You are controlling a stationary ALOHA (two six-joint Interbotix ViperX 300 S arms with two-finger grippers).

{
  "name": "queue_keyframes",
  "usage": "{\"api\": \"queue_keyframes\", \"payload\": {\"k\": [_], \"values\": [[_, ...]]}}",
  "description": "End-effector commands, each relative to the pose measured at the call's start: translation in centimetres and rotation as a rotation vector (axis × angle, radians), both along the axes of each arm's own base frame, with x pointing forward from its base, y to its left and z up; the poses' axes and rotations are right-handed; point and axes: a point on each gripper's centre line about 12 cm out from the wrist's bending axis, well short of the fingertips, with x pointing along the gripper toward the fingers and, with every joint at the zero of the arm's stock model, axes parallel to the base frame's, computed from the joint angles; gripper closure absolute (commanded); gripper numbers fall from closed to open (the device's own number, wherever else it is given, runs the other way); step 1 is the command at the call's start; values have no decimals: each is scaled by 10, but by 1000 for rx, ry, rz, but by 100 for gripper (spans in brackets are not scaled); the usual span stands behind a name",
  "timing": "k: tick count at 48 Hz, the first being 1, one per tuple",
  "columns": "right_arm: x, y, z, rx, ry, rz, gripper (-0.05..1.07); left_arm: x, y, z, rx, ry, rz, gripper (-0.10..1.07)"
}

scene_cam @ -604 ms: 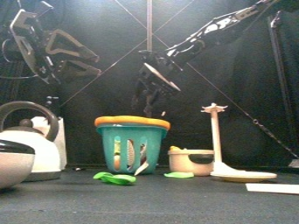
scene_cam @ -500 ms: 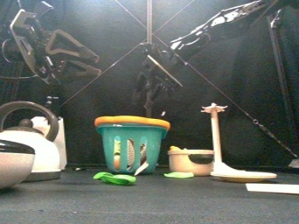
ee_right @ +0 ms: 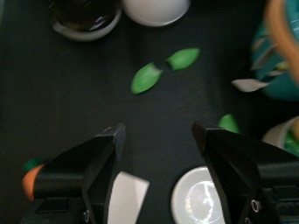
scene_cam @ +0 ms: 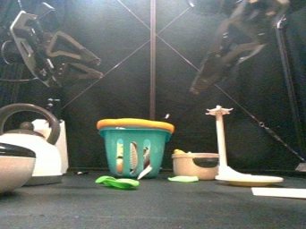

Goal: Grab carrot

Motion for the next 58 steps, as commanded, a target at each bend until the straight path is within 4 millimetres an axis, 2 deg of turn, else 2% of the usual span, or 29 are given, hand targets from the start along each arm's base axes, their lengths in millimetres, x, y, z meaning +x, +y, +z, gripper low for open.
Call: {"api": "queue_keyframes", "payload": {"k": [1, 7, 19, 28, 38, 58], "values": [[-9, 30, 1, 29, 7, 73, 8, 2, 0, 4, -3, -15, 2, 17], [-13, 60, -14, 67, 67, 116, 8, 1, 0, 2, -3, -9, 4, 17], [1, 94, -46, 126, 177, 102, 9, 0, 1, 2, -8, -8, 12, 17], [6, 117, -59, 157, 224, 100, 9, 0, 2, 1, -7, -6, 12, 17], [0, 124, -66, 191, 263, 81, 9, 0, 2, 1, -7, -6, 12, 17], [-13, 111, -86, 164, 334, 36, 16, 0, 2, 1, -7, -6, 12, 17]]}}
